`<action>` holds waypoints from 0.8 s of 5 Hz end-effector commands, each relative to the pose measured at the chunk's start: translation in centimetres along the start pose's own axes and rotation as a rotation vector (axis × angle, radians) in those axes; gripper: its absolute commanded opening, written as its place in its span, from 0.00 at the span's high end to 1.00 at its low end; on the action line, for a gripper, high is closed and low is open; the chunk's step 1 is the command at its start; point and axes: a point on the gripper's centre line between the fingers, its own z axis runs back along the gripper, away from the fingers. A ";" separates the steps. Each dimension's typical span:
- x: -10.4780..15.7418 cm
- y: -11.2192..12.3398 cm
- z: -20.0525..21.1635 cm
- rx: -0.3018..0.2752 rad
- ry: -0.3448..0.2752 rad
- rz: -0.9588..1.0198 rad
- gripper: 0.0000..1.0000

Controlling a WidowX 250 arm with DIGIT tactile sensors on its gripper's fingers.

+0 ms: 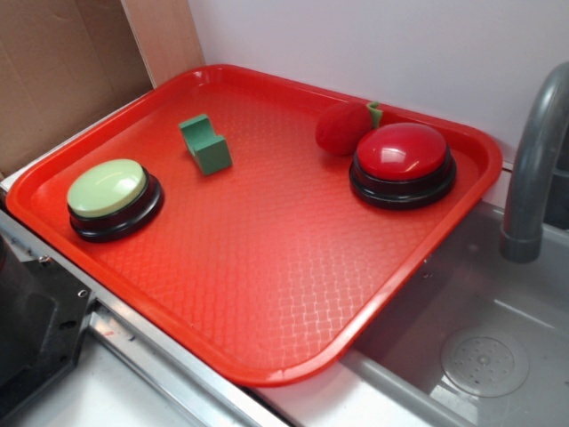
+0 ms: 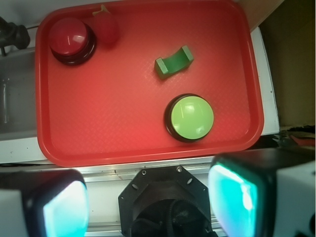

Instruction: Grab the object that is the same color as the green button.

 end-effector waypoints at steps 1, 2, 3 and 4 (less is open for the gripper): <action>0.0 0.0 0.0 0.000 0.000 0.000 0.00; 1.7 0.7 -1.6 -0.022 0.000 0.153 0.00; 3.1 1.3 -2.7 -0.033 0.004 0.267 0.00; 5.7 2.5 -5.5 -0.020 -0.022 0.503 0.00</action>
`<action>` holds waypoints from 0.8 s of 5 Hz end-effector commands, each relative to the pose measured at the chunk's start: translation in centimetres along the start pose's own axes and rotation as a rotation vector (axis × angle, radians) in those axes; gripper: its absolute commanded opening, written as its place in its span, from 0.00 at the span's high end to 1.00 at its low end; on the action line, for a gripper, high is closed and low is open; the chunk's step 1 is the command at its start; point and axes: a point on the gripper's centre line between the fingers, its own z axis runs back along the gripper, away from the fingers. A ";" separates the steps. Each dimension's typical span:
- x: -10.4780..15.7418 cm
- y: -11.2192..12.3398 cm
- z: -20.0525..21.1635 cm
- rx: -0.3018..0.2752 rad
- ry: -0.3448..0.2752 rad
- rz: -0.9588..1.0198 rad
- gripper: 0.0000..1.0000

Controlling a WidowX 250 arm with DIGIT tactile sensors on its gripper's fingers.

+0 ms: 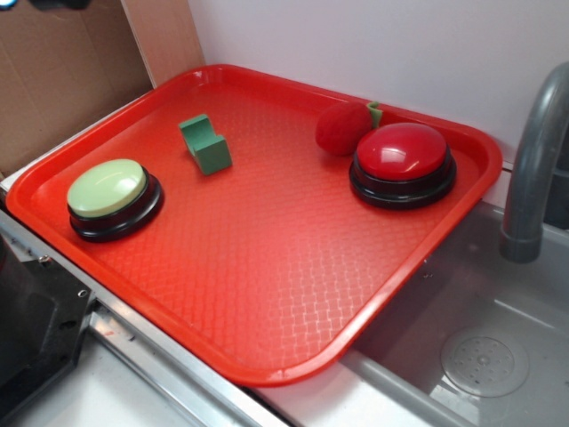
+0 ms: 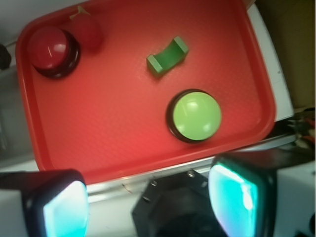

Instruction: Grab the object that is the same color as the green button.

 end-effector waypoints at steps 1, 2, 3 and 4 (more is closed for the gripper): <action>5.6 2.0 -4.9 0.050 -0.085 0.437 0.00; 7.2 2.7 -7.4 0.066 -0.177 0.638 0.00; 8.8 3.5 -10.2 0.116 -0.187 0.737 0.00; 9.9 4.4 -12.8 0.155 -0.211 0.834 0.00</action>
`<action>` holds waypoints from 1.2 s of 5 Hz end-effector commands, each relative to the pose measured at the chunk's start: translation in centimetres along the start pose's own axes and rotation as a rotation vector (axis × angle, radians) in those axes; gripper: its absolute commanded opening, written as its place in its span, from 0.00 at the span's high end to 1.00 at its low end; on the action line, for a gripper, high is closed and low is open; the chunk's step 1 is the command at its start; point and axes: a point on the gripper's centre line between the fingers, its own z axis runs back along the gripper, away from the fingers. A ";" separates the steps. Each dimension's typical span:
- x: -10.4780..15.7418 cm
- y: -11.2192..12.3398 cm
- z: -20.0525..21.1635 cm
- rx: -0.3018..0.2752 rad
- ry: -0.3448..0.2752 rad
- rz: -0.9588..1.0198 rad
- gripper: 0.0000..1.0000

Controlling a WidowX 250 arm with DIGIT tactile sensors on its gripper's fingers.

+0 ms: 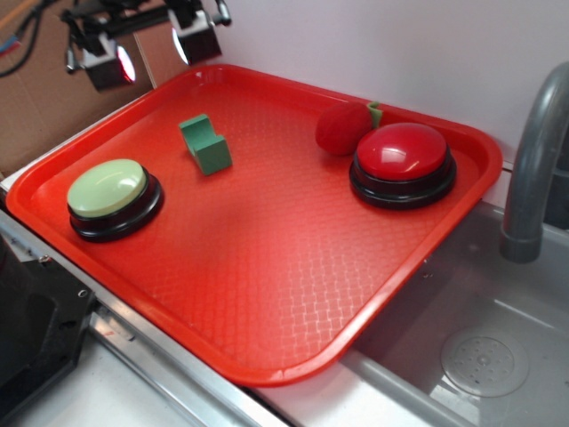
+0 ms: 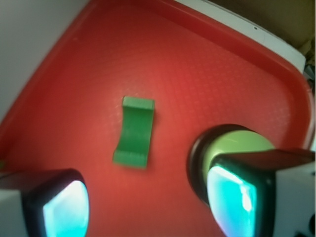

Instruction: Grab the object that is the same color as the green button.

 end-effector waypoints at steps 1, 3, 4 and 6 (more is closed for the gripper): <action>2.8 -0.1 -4.6 0.050 -0.047 0.139 0.00; 3.9 1.0 -7.9 0.086 -0.013 0.172 0.00; 4.5 1.0 -8.9 0.083 -0.005 0.173 0.00; 4.5 1.0 -9.4 0.040 0.003 0.134 1.00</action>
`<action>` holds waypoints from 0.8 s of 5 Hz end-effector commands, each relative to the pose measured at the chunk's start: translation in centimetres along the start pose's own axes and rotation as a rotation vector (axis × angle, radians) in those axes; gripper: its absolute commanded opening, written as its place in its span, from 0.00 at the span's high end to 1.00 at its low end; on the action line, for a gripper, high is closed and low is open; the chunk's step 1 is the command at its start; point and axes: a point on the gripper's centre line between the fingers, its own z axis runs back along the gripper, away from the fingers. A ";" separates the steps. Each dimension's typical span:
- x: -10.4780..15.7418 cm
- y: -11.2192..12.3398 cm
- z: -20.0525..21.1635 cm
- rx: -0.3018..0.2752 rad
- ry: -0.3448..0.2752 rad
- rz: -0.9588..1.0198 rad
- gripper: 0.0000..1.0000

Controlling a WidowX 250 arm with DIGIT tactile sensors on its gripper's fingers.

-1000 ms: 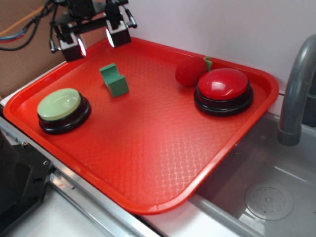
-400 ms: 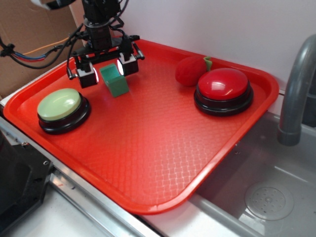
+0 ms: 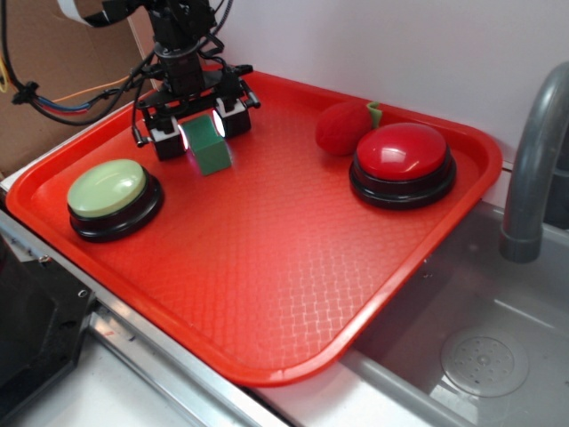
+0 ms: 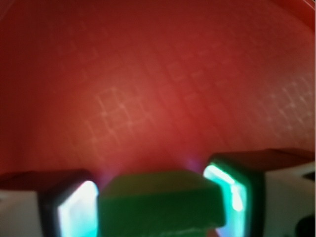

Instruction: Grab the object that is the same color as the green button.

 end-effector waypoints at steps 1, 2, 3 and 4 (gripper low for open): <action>1.0 1.1 0.8 -0.020 -0.006 -0.005 1.00; 0.5 0.2 3.4 -0.082 0.017 -0.100 1.00; -0.1 -0.8 6.9 -0.141 0.062 -0.266 1.00; -1.6 -1.6 10.7 -0.155 0.116 -0.494 1.00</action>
